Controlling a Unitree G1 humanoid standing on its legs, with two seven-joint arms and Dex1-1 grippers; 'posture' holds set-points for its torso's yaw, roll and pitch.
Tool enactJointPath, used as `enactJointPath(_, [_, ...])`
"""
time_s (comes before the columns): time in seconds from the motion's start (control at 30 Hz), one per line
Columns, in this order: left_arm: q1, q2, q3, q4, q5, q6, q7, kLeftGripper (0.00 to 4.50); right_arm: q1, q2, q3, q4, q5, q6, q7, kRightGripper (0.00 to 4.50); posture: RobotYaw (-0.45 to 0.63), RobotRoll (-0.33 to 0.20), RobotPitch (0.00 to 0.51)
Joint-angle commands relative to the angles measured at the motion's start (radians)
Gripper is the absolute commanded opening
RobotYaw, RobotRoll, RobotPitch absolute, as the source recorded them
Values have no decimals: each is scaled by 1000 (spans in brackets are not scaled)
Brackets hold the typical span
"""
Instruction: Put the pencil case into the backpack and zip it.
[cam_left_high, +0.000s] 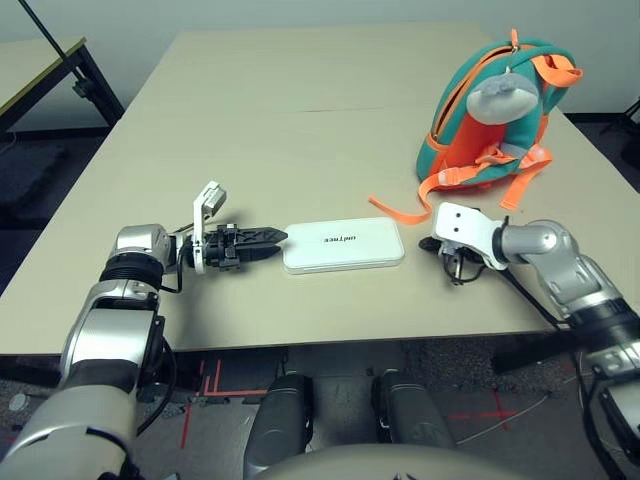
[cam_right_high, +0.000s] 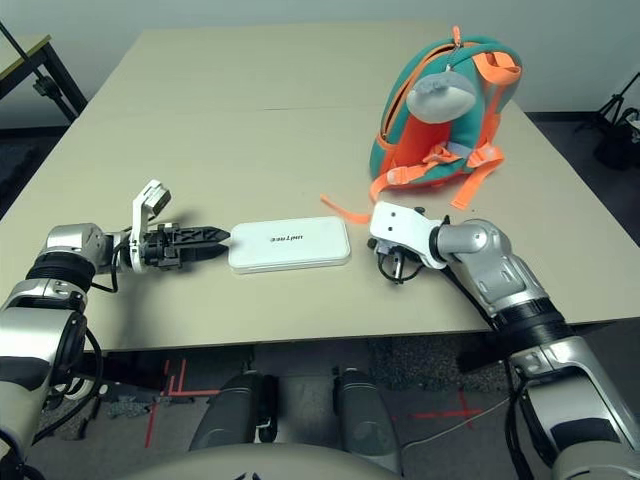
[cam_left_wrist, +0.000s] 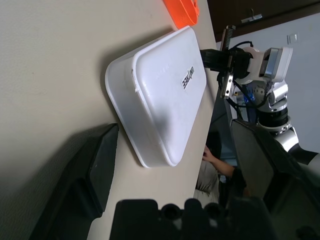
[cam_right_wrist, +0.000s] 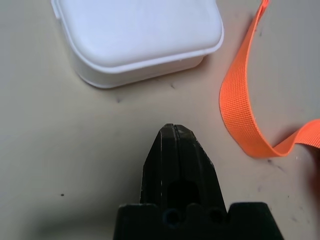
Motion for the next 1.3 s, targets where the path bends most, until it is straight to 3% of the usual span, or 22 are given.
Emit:
enactJointPath(0.03, [15, 5, -23, 11, 34, 11, 4, 4500, -16, 34, 46, 46, -27, -22, 2, 30, -126, 0, 66])
enactJointPath(0.47, [5, 37, -26, 25, 68, 9, -6, 4500, -37, 55, 49, 87, -50, -64, 17, 30, -119, 0, 64])
enactJointPath(0.83, [-18, 25, -29, 42, 85, 4, -13, 4500, -93, 191, 164, -50, -82, 32, 81, 30, -137, 0, 68])
enactJointPath(1.3, [-33, 23, -21, 54, 113, 3, -32, 4500, -141, 267, 185, -23, -113, 24, 104, 30, -124, 0, 63])
